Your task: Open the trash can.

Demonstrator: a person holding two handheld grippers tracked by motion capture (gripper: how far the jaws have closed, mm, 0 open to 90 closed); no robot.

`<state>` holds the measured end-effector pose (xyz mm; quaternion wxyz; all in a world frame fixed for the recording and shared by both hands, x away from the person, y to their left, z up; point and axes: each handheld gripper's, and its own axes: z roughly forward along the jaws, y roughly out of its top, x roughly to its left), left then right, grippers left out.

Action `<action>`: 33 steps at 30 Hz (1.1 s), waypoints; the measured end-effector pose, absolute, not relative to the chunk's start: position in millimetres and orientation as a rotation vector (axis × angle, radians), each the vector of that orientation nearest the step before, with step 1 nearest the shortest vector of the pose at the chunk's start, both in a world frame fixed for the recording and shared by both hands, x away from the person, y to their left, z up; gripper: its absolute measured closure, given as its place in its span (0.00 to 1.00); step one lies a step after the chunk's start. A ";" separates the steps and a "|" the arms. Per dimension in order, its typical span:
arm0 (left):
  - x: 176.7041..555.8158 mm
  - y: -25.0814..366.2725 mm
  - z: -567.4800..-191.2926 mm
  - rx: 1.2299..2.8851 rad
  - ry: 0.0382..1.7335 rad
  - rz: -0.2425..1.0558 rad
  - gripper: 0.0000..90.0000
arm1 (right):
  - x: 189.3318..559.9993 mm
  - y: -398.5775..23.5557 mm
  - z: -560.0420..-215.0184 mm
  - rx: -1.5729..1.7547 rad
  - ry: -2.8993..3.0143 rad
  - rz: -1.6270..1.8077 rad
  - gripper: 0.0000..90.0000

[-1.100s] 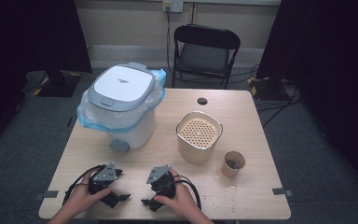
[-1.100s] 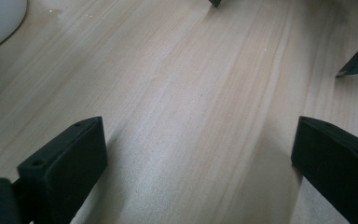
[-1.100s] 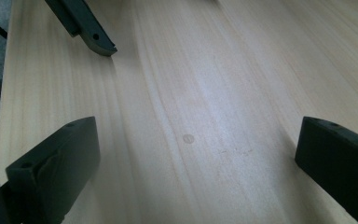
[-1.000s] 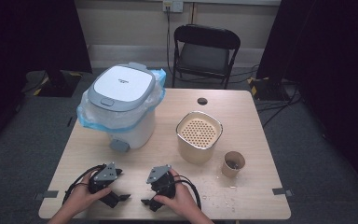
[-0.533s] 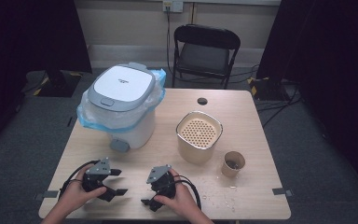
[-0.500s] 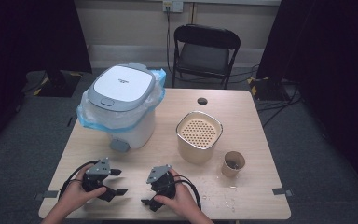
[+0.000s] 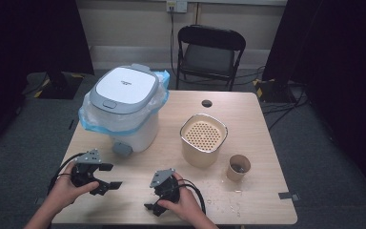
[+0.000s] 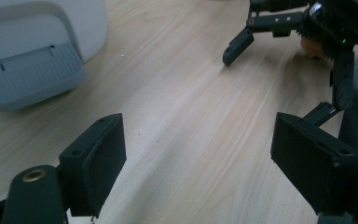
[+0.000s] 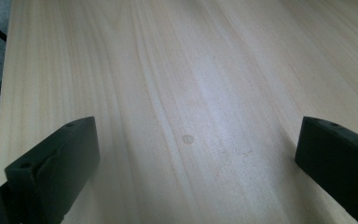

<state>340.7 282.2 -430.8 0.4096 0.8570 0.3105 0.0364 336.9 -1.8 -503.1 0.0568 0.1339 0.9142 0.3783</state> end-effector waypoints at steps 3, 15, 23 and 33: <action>341.3 283.8 -425.5 2.155 0.791 0.097 0.20 | 336.9 -1.8 -503.1 0.406 2.772 1.147 0.00; 348.4 290.7 -389.1 2.109 0.794 0.121 0.19 | 336.9 -1.8 -503.1 0.406 2.773 1.148 0.00; 352.2 292.6 -371.5 2.114 0.788 0.127 0.18 | 336.9 -1.8 -503.1 0.405 2.772 1.148 0.00; 361.0 296.7 -351.1 2.113 0.799 0.147 0.18 | 337.0 -1.7 -503.1 0.405 2.770 1.148 0.00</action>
